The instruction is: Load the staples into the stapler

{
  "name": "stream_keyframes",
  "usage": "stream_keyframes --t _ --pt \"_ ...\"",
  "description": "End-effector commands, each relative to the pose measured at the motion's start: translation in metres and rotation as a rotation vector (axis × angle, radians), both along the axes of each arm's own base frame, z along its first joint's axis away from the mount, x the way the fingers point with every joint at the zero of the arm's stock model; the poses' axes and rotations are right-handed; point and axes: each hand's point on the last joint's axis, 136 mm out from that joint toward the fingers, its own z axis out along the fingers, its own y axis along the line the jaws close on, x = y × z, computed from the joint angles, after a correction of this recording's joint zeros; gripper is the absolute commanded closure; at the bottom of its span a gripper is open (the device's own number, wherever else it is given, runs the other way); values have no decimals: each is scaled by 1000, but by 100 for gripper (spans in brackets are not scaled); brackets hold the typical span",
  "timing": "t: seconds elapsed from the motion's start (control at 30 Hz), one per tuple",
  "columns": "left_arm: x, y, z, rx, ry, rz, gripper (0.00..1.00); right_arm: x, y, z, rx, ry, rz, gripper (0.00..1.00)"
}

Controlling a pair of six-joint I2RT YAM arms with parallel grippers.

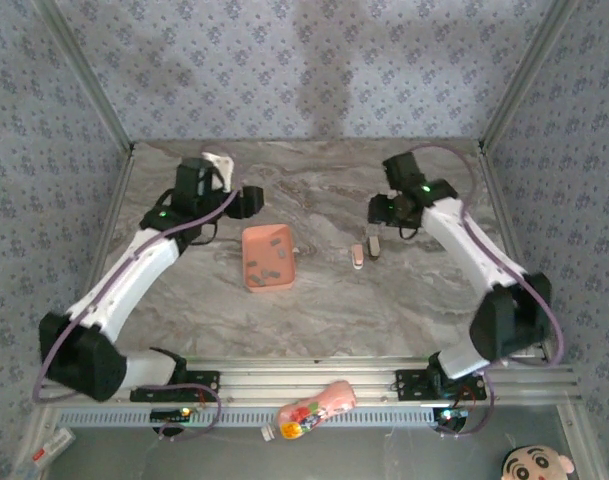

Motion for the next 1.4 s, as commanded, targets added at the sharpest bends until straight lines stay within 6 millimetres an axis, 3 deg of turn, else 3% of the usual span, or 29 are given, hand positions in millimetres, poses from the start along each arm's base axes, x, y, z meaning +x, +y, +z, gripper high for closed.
stream_keyframes --t 0.0,0.07,0.13,0.17,0.23,0.27,0.37,0.57,0.7,0.9,0.97,1.0,1.03,1.07,1.13,1.37 --pt "4 61 -2 133 -88 236 17 2 -37 -8 -19 -141 -74 37" --pt "2 88 -8 176 -125 345 2 -5 -60 -12 -7 -229 -131 35" --pt "-1 118 -24 197 -138 489 1 -16 -82 -20 0 -287 -192 33" --pt "-3 138 -37 191 -139 612 2 -20 -93 -22 6 -316 -227 1" --pt "-11 174 -74 187 -114 807 1 -30 -113 -31 0 -358 -278 0" --pt "-11 180 -89 200 -115 808 2 -34 -122 -37 -3 -378 -303 0" --pt "-9 178 -113 282 -160 741 2 -41 -137 -46 -78 -455 -278 0" --pt "0 186 -116 352 -187 688 1 -49 -139 -61 -191 -580 -169 0" --pt "2 184 -138 298 -180 594 1 -49 -142 -73 -195 -581 -157 0" --pt "7 176 -158 291 -285 480 1 -30 -155 -72 -169 -647 -151 0" --pt "6 170 -177 290 -289 440 2 -23 -160 -69 -160 -683 -164 0" --pt "17 174 -176 301 -310 475 2 -20 -162 -69 -152 -695 -172 0" --pt "27 193 -172 330 -260 599 2 -15 -163 -68 -146 -710 -175 0" --pt "21 204 -187 285 -139 609 2 -11 -163 -72 -136 -677 -167 0" --pt "23 204 -179 255 -228 605 1 -9 -159 -72 -134 -666 -135 0" --pt "23 203 -183 268 -186 595 1 -12 -153 -68 -136 -698 -145 0"
